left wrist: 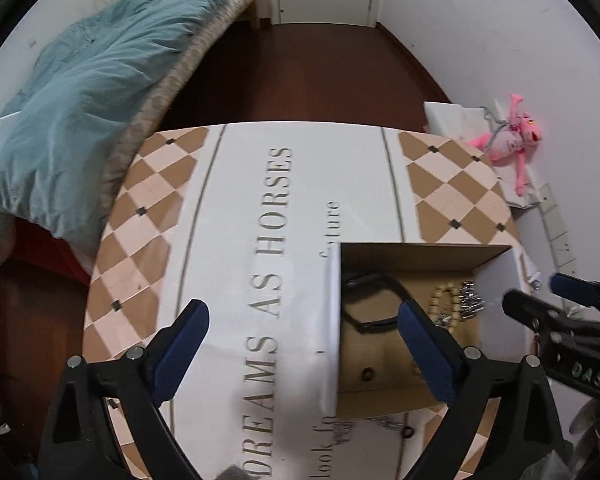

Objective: Organize jewelry
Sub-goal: 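Carry the ring and chain into the white box and open both tools, then lift both tools out of the box toward the remaining jewelry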

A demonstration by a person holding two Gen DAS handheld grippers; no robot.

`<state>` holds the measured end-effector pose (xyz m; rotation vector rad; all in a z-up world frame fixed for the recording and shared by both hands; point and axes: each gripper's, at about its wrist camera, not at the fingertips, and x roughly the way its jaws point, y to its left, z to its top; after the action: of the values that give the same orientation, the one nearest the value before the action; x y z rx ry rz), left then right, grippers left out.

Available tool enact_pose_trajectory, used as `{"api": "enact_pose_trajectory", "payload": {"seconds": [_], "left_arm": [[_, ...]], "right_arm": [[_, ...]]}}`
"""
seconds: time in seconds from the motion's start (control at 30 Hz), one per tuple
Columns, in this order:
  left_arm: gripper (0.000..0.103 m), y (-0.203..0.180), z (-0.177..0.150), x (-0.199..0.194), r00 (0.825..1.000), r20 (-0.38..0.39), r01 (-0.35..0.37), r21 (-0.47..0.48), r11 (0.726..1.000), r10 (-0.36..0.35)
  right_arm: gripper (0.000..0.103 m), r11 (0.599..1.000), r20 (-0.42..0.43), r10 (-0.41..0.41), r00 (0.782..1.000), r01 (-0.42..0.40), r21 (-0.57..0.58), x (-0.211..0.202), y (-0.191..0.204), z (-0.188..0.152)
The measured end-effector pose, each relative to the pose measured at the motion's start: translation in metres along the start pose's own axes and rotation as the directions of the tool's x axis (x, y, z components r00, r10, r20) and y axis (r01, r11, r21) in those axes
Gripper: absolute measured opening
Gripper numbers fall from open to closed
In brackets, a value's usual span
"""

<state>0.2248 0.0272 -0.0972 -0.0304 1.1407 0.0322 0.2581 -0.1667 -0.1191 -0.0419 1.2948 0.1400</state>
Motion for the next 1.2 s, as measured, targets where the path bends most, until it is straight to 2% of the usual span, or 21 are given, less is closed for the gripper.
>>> {"api": "enact_pose_trajectory", "payload": {"seconds": [0.07, 0.27, 0.57, 0.7, 0.87, 0.93, 1.0, 1.13, 1.2], "left_arm": [[0.097, 0.001, -0.005, 0.0, 1.0, 0.004, -0.015, 0.004, 1.0, 0.015], [0.099, 0.005, -0.015, -0.006, 0.999, 0.019, -0.04, 0.005, 0.999, 0.04], [0.099, 0.01, -0.028, -0.049, 0.994, 0.101, -0.037, 0.001, 0.999, 0.036], [0.099, 0.012, -0.049, -0.058, 0.991, 0.122, -0.047, 0.018, 0.999, 0.045], [0.099, 0.016, -0.093, -0.036, 0.994, 0.066, -0.093, 0.023, 0.995, 0.091], [0.099, 0.02, -0.108, -0.02, 0.995, 0.017, -0.098, 0.017, 0.995, 0.098], [0.099, 0.023, -0.121, -0.007, 0.995, -0.018, -0.097, 0.007, 0.995, 0.097], [0.099, 0.024, -0.139, 0.007, 0.993, -0.043, -0.111, 0.003, 0.994, 0.111], [0.099, 0.024, -0.144, 0.009, 0.993, -0.048, -0.112, 0.005, 0.994, 0.112]], "right_arm": [[0.09, 1.0, -0.009, -0.009, 1.0, 0.009, -0.008, 0.002, 0.002, -0.006], [0.094, 1.0, -0.014, -0.021, 1.0, 0.021, -0.004, 0.002, 0.006, -0.023], [0.094, 1.0, 0.085, 0.003, 0.996, -0.003, 0.006, -0.039, 0.015, -0.048], [0.094, 1.0, 0.118, 0.01, 0.993, -0.011, 0.013, -0.046, 0.019, -0.076], [0.094, 0.996, 0.116, 0.048, 0.992, -0.056, 0.07, -0.02, 0.016, -0.128], [0.089, 0.993, 0.1, 0.069, 0.993, -0.078, 0.088, -0.004, 0.015, -0.145], [0.072, 0.992, 0.093, 0.072, 0.993, -0.081, 0.097, 0.01, 0.018, -0.156], [0.058, 0.99, 0.089, 0.089, 0.992, -0.097, 0.098, 0.03, 0.024, -0.171], [0.046, 0.992, 0.088, 0.085, 0.992, -0.093, 0.083, 0.037, 0.029, -0.177]]}}
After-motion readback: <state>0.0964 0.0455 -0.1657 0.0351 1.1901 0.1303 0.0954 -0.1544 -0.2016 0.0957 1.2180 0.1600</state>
